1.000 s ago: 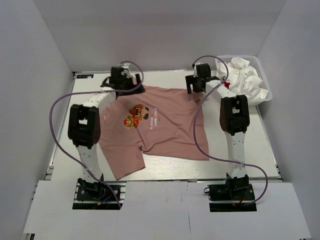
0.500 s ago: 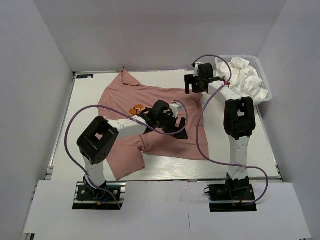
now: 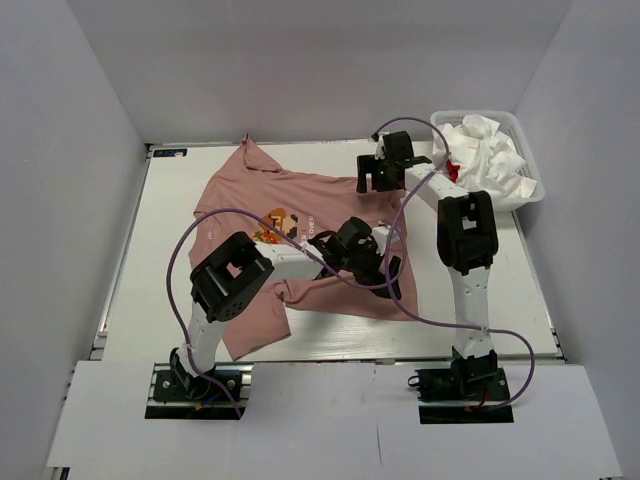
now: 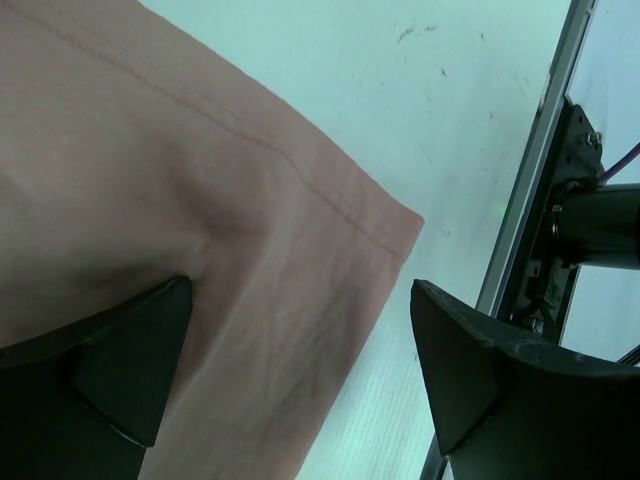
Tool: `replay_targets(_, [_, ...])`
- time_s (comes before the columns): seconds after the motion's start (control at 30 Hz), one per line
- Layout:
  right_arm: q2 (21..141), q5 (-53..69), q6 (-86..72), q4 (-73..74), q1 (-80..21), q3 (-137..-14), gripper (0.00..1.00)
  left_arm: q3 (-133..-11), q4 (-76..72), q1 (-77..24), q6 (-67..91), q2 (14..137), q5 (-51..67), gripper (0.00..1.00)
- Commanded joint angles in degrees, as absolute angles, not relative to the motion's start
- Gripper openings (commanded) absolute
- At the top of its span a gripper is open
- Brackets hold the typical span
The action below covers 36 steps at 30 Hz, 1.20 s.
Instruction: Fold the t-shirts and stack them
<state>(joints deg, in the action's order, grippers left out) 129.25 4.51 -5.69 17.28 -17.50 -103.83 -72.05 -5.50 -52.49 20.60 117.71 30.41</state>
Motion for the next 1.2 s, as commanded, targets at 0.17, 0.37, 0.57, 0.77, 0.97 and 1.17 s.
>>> replay_targets(0.17, [137.10,4.13,-11.25,21.26,-16.96,-110.82,0.90,-67.07,-0.27,-54.75,20.39,116.19,30.67,1.00])
replay_targets(0.37, [140.36,3.34,-12.92,22.94,-16.79,-114.08,0.90,-65.74,6.23,-56.51,17.76,116.19,34.19,1.00])
replay_targets(0.57, [141.68,1.94,-13.45,23.99,-15.91,-115.23,0.90,-63.90,14.58,-57.74,13.54,116.72,36.73,1.00])
replay_targets(0.77, [142.21,1.31,-15.55,24.52,-14.85,-114.43,0.90,-63.98,13.80,-59.41,13.01,115.58,38.67,1.00])
replay_targets(0.97, [138.96,0.26,-18.02,24.86,-13.54,-115.30,0.90,-68.99,15.02,-60.47,10.56,112.94,34.03,1.00])
replay_targets(1.17, [122.74,2.55,-13.54,22.95,-14.76,-108.42,0.90,-72.33,17.94,-58.89,11.42,101.64,13.74,1.00])
